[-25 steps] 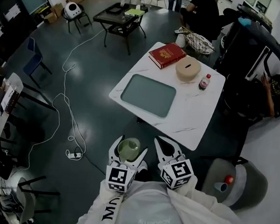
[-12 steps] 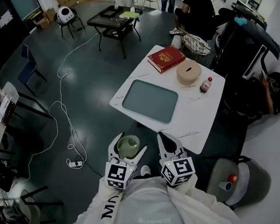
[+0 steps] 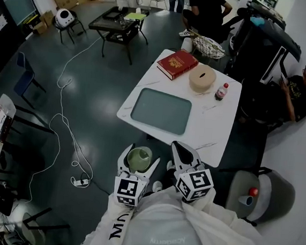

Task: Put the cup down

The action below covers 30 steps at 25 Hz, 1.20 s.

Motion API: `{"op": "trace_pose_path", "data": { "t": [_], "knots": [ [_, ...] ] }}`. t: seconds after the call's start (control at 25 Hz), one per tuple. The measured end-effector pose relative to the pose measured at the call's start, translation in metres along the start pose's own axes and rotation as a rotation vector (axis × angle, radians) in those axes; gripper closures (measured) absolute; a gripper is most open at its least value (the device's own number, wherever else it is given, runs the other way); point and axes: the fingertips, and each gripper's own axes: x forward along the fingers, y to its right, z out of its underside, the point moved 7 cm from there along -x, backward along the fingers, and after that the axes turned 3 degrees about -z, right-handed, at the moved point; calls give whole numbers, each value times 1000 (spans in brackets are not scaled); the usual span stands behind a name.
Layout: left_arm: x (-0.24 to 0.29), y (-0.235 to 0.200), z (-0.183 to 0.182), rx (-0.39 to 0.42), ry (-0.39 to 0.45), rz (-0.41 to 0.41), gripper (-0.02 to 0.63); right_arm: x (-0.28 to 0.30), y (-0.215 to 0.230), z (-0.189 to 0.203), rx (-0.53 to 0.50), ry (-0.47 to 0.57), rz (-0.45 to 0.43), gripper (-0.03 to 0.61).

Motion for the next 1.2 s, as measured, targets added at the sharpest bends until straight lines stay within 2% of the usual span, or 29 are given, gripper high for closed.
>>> {"op": "trace_pose_path", "data": {
  "t": [0.44,1.2],
  "knots": [
    [25,-13,-2,2,-6,-17,192,17,20,2,15,-3,10,574],
    [116,-57,-8,-8,-50,-16,192,100,78,-5,41,-53,11,574]
  ]
}}
